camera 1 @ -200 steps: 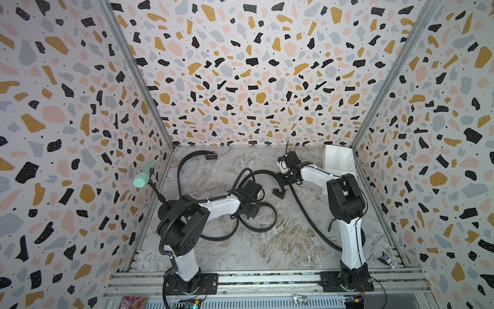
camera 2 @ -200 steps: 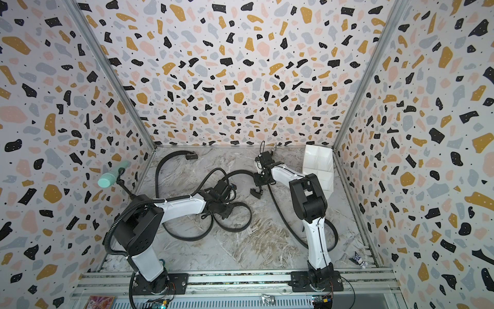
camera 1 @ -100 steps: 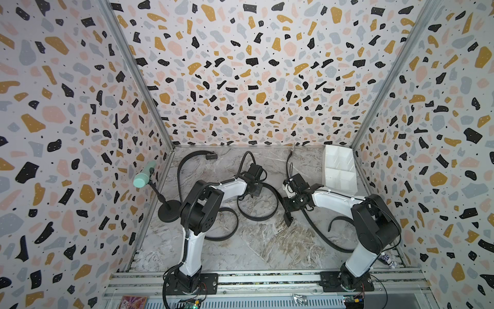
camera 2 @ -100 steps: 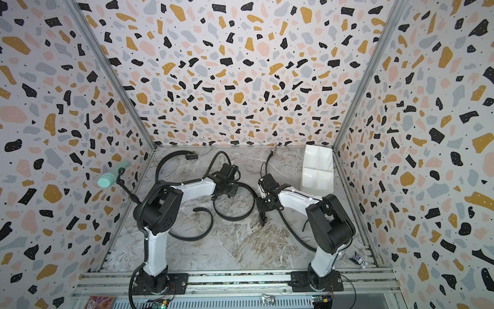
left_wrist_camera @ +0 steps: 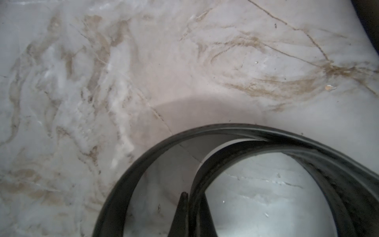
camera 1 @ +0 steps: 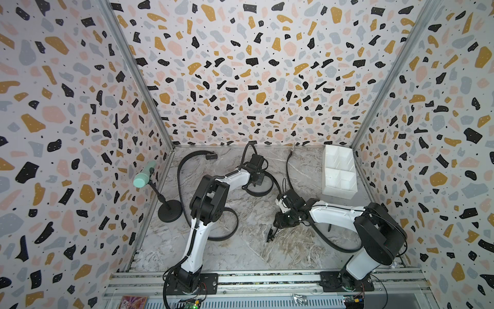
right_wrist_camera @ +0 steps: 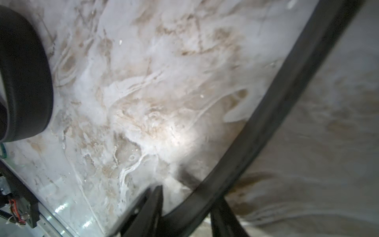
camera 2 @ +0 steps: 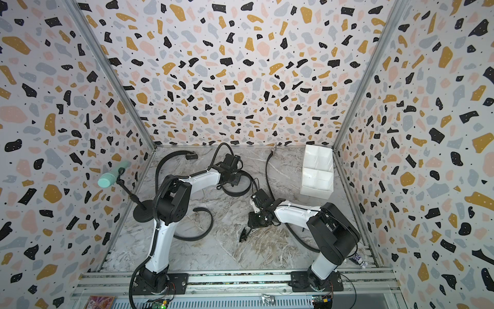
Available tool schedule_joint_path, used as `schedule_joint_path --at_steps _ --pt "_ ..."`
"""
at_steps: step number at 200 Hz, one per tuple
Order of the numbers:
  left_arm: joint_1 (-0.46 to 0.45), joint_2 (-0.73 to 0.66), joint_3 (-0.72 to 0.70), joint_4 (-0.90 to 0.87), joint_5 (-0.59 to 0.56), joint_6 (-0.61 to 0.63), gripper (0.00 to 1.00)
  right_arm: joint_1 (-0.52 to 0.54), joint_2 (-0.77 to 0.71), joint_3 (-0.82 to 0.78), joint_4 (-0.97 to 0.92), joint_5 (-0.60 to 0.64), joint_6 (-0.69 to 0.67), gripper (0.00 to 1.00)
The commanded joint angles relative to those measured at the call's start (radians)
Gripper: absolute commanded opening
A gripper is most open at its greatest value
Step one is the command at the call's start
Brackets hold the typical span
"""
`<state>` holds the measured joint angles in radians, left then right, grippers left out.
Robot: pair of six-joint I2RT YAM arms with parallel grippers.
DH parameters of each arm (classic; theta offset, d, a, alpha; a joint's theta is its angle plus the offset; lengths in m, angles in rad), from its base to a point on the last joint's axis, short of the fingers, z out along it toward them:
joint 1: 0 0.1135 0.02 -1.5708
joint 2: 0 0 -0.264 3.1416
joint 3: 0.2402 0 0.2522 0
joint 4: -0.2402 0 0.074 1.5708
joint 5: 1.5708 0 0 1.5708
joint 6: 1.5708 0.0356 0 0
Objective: Place the belts into the storage roll
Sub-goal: Roll the belt at the center of the board.
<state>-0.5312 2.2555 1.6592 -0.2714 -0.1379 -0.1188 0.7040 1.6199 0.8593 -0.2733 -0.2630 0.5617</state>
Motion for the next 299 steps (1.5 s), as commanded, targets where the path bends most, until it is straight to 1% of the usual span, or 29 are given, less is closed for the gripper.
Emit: schedule_joint_path --at_steps 1,15,36,63,82,108,128,136,156,163,171,192,208,229,247,274,299 --pt "0.004 -0.012 -0.053 -0.030 0.021 0.026 0.00 -0.096 -0.060 0.071 -0.061 0.003 -0.063 0.50" --pt "0.004 -0.020 -0.063 -0.029 0.027 0.036 0.00 -0.144 -0.032 0.131 -0.081 -0.001 -0.122 0.54" --pt "0.004 -0.021 -0.067 -0.023 0.042 0.038 0.00 -0.197 0.066 0.252 -0.105 0.012 -0.217 0.54" --pt "0.004 -0.023 -0.067 -0.018 0.050 0.033 0.00 -0.239 0.221 0.417 -0.097 0.041 -0.293 0.54" --pt "0.004 -0.028 -0.071 -0.024 0.052 0.033 0.00 -0.246 0.326 0.546 -0.104 0.058 -0.328 0.54" --pt "0.003 -0.032 -0.075 -0.032 0.055 0.034 0.00 -0.247 0.458 0.702 -0.146 0.082 -0.363 0.47" --pt "0.004 -0.033 -0.075 -0.037 0.054 0.034 0.00 -0.248 0.506 0.742 -0.160 0.087 -0.372 0.40" --pt "0.004 -0.033 -0.075 -0.040 0.046 0.034 0.00 -0.248 0.510 0.740 -0.157 0.088 -0.372 0.36" --pt "0.007 -0.018 -0.053 -0.058 -0.018 0.037 0.00 -0.254 0.488 0.711 -0.154 0.103 -0.361 0.16" --pt "0.010 -0.005 -0.035 -0.072 -0.043 0.038 0.00 -0.259 0.473 0.693 -0.152 0.104 -0.356 0.12" --pt "0.018 0.013 -0.007 -0.090 -0.061 0.037 0.00 -0.266 0.449 0.668 -0.146 0.105 -0.351 0.08" --pt "0.045 0.067 0.083 -0.134 -0.090 0.029 0.00 -0.291 0.382 0.587 -0.131 0.092 -0.336 0.03" --pt "0.059 0.114 0.170 -0.171 -0.101 0.021 0.00 -0.306 0.331 0.525 -0.123 0.068 -0.326 0.00" --pt "0.063 0.183 0.297 -0.224 -0.106 0.010 0.00 -0.307 0.271 0.441 -0.107 0.027 -0.296 0.00" --pt "0.063 0.235 0.373 -0.251 -0.082 -0.013 0.00 -0.290 0.222 0.362 -0.086 -0.016 -0.253 0.00" --pt "0.058 0.274 0.402 -0.234 -0.057 -0.042 0.00 -0.242 0.149 0.225 0.007 -0.073 -0.146 0.00" --pt "0.048 0.288 0.401 -0.215 -0.036 -0.057 0.00 -0.190 0.157 0.156 0.116 -0.142 -0.047 0.03"
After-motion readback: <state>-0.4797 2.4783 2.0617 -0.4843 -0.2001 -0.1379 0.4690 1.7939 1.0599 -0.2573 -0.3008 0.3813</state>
